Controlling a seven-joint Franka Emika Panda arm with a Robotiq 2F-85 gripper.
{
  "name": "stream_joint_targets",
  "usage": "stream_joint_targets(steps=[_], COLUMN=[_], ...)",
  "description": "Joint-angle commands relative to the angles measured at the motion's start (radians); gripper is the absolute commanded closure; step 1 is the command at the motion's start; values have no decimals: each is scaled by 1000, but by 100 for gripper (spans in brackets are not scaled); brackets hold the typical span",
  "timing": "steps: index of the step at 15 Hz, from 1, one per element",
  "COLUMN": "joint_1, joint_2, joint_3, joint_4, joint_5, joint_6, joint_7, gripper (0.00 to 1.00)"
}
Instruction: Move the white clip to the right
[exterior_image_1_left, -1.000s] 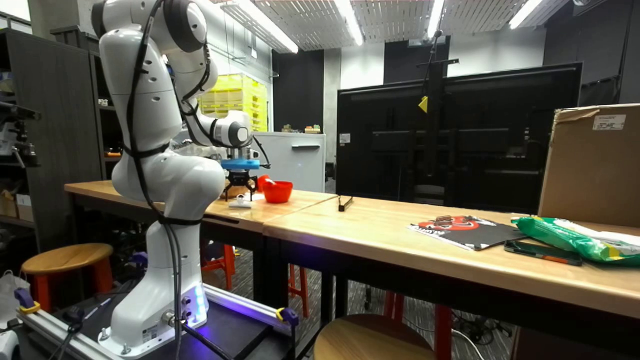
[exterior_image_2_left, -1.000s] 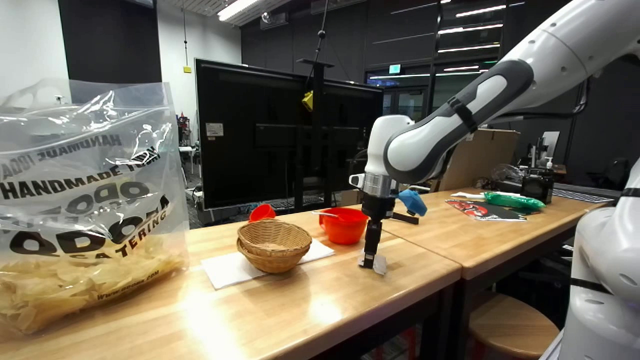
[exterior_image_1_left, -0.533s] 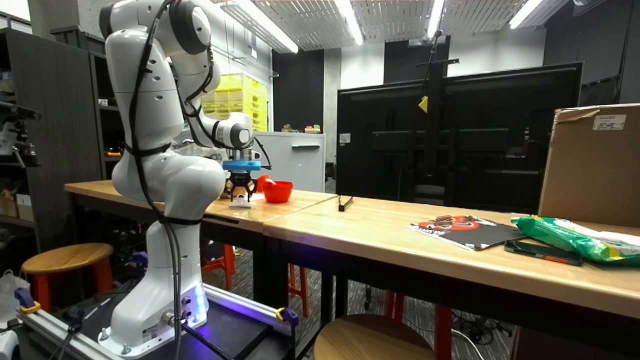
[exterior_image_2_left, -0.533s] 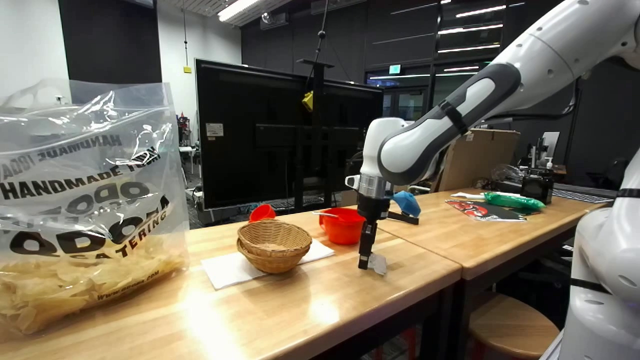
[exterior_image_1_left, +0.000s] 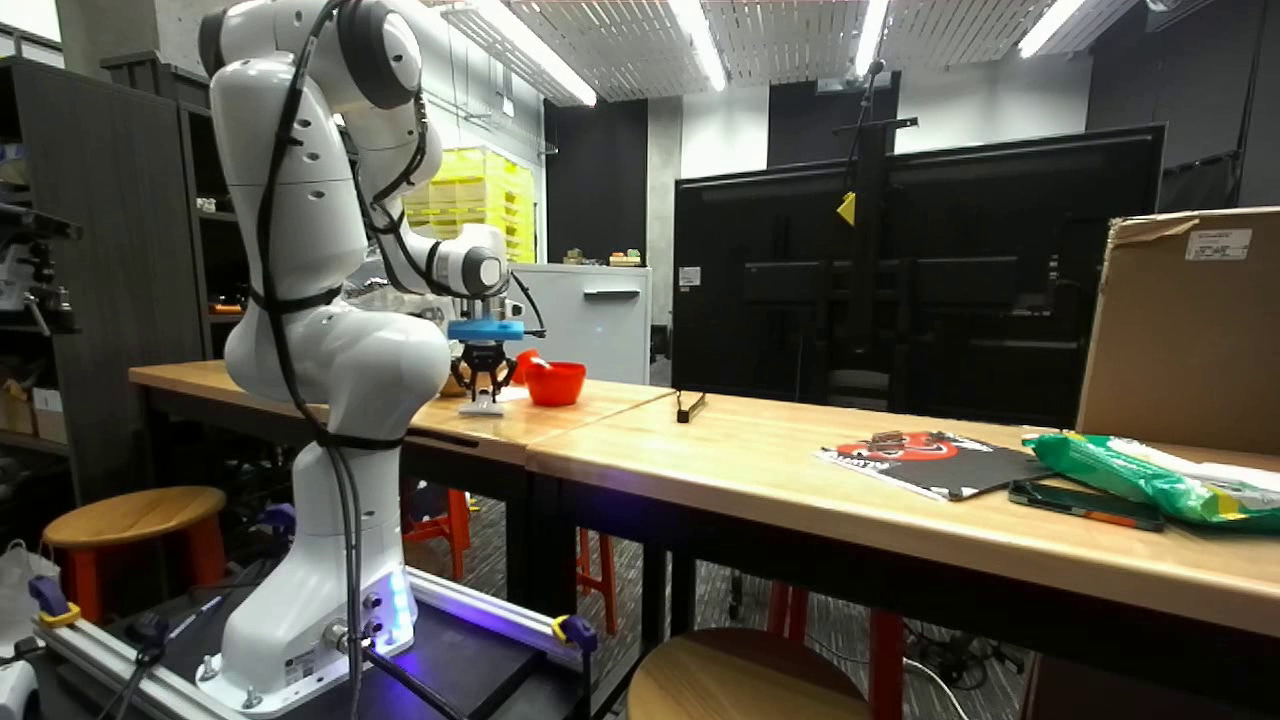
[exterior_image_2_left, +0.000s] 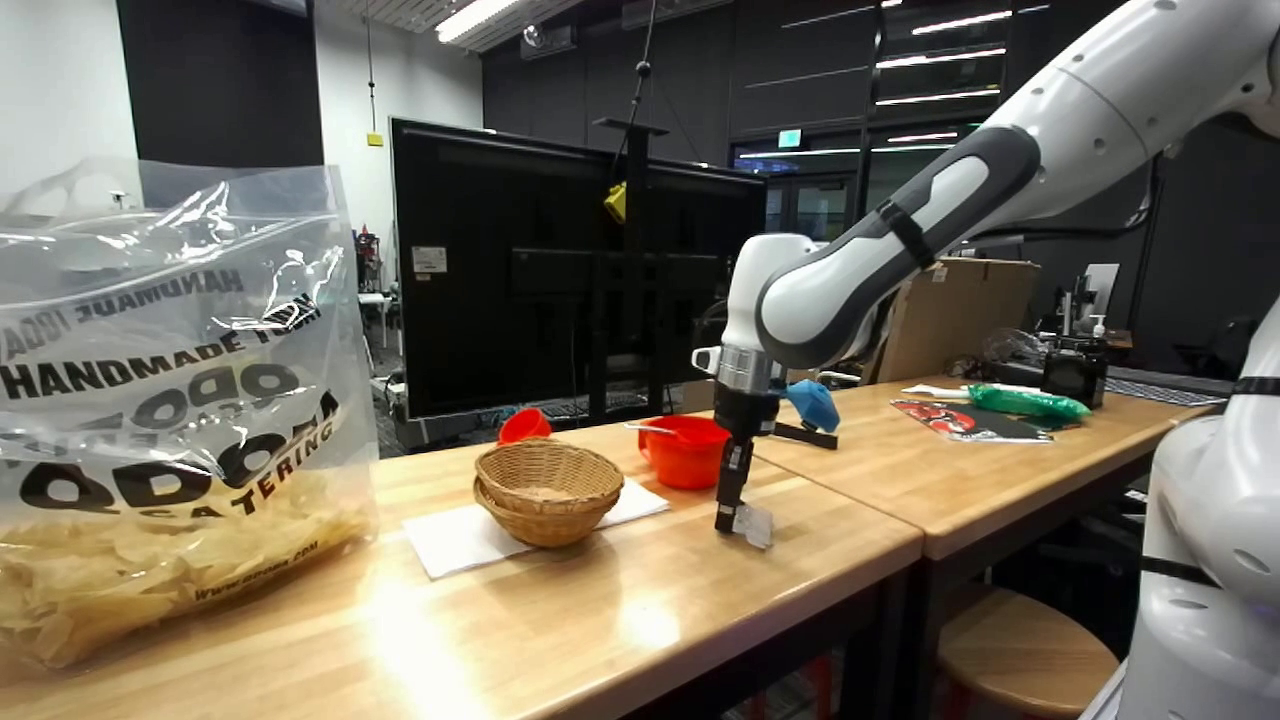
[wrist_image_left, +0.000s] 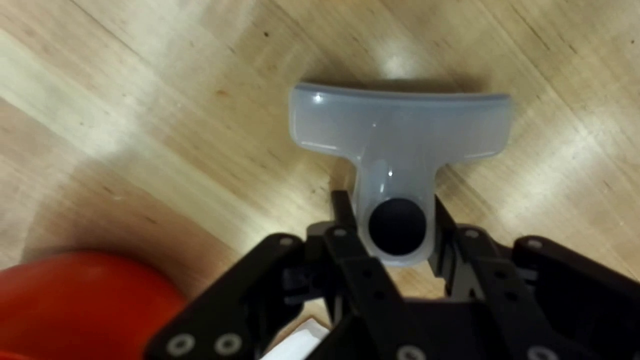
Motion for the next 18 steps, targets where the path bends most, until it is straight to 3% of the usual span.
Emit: stream_joint_targets(steps=[1, 10, 18], joint_1=[-27, -146, -258], joint_2=[-16, -135, -254], joint_3=[21, -2, -108], joint_4=[-2, -49, -89], joint_5=[-25, -100, -4], joint_6=[11, 15, 12], joint_7=[41, 196, 355], gripper=[90, 90, 90])
